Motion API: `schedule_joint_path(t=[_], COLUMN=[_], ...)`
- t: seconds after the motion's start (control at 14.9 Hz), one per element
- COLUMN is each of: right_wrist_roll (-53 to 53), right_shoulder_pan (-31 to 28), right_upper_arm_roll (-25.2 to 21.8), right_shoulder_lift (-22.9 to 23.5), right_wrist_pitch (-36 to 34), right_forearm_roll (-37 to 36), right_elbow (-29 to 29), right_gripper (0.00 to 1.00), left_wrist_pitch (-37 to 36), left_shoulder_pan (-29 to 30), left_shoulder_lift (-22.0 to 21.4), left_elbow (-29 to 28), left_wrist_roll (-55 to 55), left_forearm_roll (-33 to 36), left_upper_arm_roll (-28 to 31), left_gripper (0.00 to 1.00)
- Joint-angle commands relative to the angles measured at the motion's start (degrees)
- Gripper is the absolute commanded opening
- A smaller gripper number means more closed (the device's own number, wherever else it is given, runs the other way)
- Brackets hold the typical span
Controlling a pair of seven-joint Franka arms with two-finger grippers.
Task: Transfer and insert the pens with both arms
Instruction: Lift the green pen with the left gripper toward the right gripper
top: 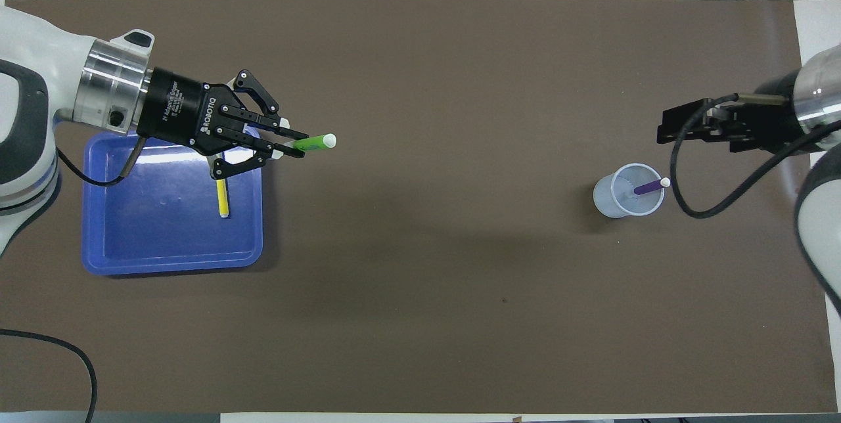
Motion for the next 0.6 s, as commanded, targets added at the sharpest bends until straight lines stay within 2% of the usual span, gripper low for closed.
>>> schedule_joint_path(t=[0.0, 0.2, 0.34, 0.54], right_wrist_roll=[9.5, 16.1, 21.3, 27.3], right_shoulder_pan=[-0.4, -0.4, -0.4, -0.3], right_upper_arm_roll=[4.1, 8.8, 11.3, 15.7], right_shoulder_lift=[-0.9, -0.5, -0.4, -0.2], right_wrist_pitch=[3.8, 7.8, 9.4, 12.0], right_forearm_roll=[5.6, 8.5, 11.2, 11.3], right_elbow=[-1.5, -1.4, -1.4, -1.4], right_gripper=[1.0, 0.99, 0.99, 0.99], left_wrist_pitch=[8.5, 13.5, 16.5, 18.6], left_shoulder_pan=[-3.7, -7.3, -9.6, -10.5], left_shoulder_lift=[-7.8, -12.1, -13.1, -15.3], left_elbow=[-9.0, -15.2, -17.6, -21.4], left_wrist_roll=[-3.2, -3.8, -4.0, -4.9], left_forearm_roll=[-5.6, -11.3, -12.4, -18.3], left_upper_arm_roll=[0.4, 0.4, 0.4, 0.4], left_gripper=[0.0, 0.0, 0.0, 0.0])
